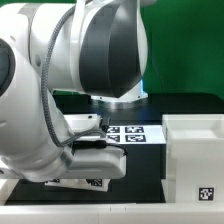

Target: Assemble drawer

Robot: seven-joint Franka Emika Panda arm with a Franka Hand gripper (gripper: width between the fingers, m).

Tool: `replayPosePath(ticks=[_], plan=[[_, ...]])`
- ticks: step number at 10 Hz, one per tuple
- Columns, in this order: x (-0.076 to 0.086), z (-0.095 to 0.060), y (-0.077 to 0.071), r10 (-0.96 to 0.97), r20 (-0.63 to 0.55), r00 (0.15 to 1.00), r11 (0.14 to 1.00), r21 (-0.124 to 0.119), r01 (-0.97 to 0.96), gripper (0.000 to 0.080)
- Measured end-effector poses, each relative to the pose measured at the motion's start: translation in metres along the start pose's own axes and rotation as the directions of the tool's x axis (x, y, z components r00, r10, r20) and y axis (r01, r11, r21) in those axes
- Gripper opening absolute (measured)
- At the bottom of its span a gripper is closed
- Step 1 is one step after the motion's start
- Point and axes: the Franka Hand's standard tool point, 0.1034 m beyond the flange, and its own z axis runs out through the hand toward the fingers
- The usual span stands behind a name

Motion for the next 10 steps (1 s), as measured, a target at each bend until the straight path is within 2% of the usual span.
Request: replayPosePath(ticks=[5, 7, 8, 9, 10], plan=[[0.0010, 0.0081, -0.0019, 0.006, 0.017, 1.000, 1.000, -0.001, -0.006, 0.0649], [0.0010, 0.0081, -0.0018, 0.006, 0.017, 1.000, 1.000, -0.001, -0.006, 0.0370], [0.0010, 0.0081, -0.0018, 0.006, 0.017, 1.000, 1.000, -0.001, -0.006, 0.0370], [0.0009, 0.0081, -0.0018, 0.006, 0.017, 1.000, 1.000, -0.001, -0.006, 0.0235], [0.0009, 0.0081, -0.0017, 0.006, 0.017, 1.000, 1.000, -0.001, -0.006, 0.0167]])
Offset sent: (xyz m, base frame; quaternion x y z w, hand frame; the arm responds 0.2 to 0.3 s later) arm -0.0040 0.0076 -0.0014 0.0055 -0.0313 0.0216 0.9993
